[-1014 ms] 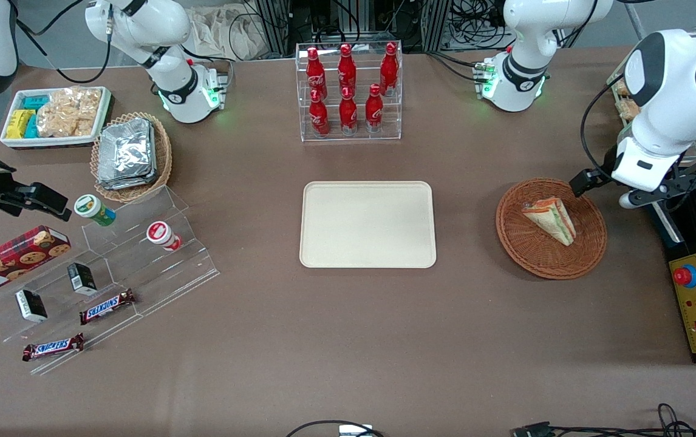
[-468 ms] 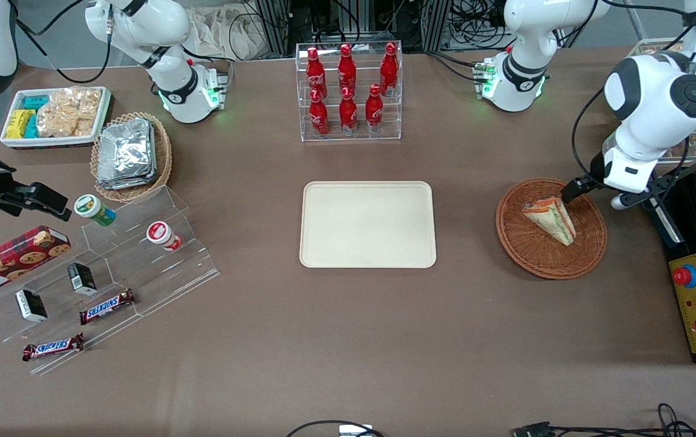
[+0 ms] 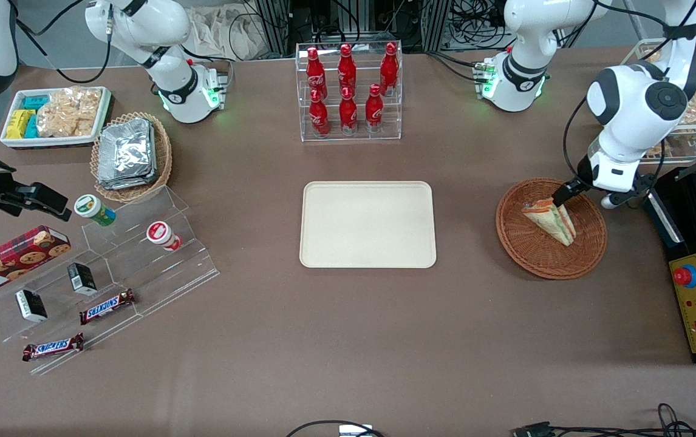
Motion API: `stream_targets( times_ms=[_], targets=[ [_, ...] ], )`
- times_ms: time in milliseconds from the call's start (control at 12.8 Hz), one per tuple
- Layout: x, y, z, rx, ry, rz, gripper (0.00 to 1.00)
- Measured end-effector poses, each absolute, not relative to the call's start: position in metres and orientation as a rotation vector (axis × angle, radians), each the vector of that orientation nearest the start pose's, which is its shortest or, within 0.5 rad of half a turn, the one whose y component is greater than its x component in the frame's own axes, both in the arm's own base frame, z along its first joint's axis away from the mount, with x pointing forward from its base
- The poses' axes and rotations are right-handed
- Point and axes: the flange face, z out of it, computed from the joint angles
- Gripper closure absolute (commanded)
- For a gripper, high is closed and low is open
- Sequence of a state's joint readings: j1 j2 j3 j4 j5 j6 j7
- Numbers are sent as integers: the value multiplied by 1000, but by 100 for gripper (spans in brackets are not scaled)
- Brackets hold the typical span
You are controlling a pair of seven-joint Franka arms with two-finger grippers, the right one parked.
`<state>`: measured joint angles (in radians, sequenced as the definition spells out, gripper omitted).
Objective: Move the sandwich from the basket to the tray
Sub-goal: 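Lower the open left gripper around the sandwich and close it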
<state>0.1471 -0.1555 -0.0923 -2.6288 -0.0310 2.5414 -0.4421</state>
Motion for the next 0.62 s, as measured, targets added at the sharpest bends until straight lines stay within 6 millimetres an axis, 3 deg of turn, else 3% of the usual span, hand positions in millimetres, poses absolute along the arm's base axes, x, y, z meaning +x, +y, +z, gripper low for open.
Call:
stream_targets(
  times_ms=[624],
  targets=[
    [435, 25, 258, -3046, -889, -166, 0]
  ],
)
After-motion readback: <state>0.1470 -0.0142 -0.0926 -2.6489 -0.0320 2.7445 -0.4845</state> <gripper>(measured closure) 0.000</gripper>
